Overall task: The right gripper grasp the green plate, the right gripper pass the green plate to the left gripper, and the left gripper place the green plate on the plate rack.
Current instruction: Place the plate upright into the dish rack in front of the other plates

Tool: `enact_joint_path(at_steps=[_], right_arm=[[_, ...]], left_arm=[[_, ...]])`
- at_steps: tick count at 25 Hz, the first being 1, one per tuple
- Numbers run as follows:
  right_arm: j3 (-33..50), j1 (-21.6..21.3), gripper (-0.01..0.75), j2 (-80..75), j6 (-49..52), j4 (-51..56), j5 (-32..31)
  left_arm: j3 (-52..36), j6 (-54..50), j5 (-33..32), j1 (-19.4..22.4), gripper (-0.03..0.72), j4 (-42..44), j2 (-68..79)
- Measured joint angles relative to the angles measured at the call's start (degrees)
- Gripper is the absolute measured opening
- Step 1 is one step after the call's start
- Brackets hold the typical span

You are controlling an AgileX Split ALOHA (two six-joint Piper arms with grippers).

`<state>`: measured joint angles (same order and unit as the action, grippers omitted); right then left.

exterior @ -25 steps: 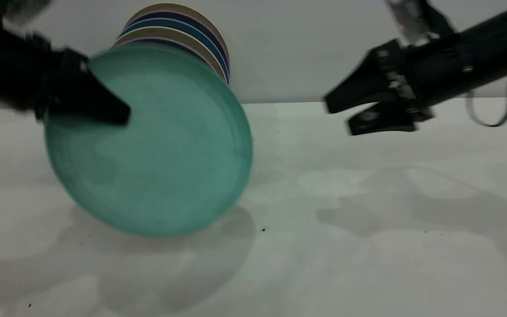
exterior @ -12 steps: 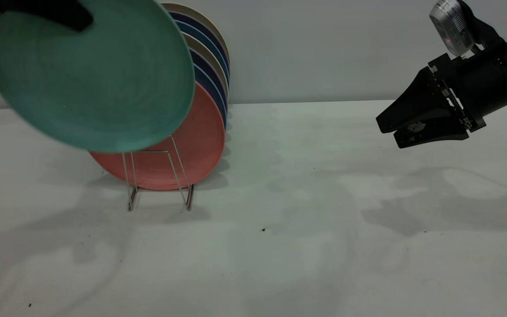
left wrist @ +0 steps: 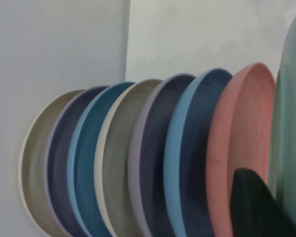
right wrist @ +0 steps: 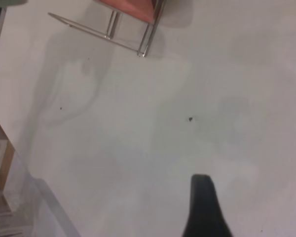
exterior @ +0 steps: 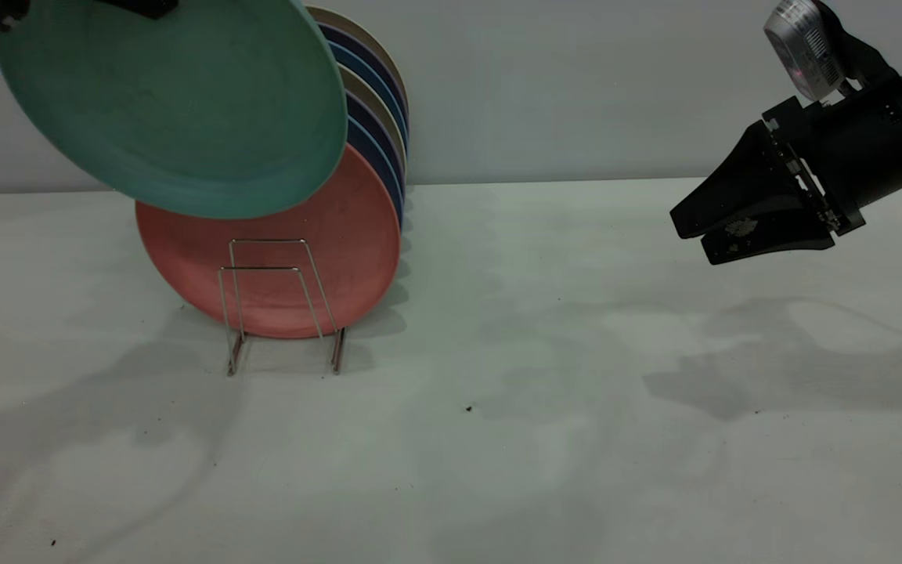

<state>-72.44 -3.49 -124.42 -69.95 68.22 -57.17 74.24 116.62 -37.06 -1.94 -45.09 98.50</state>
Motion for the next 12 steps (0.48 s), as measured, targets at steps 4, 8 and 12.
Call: enact_joint_path(at_steps=[4,8,12], right_arm=[[0.0,0.0,0.53,0.0,0.0,0.0,0.0],[0.0,0.0,0.53,0.0,0.0,0.0,0.0],[0.0,0.0,0.53,0.0,0.0,0.0,0.0]], left_arm=[[0.0,1.04,0.04,0.0,0.133,-1.12,2.17],[0.0,3.79,0.92,0.0,0.133,-3.5,4.19],[0.0,3.79,2.38,0.0,0.133,-4.44,6.0]])
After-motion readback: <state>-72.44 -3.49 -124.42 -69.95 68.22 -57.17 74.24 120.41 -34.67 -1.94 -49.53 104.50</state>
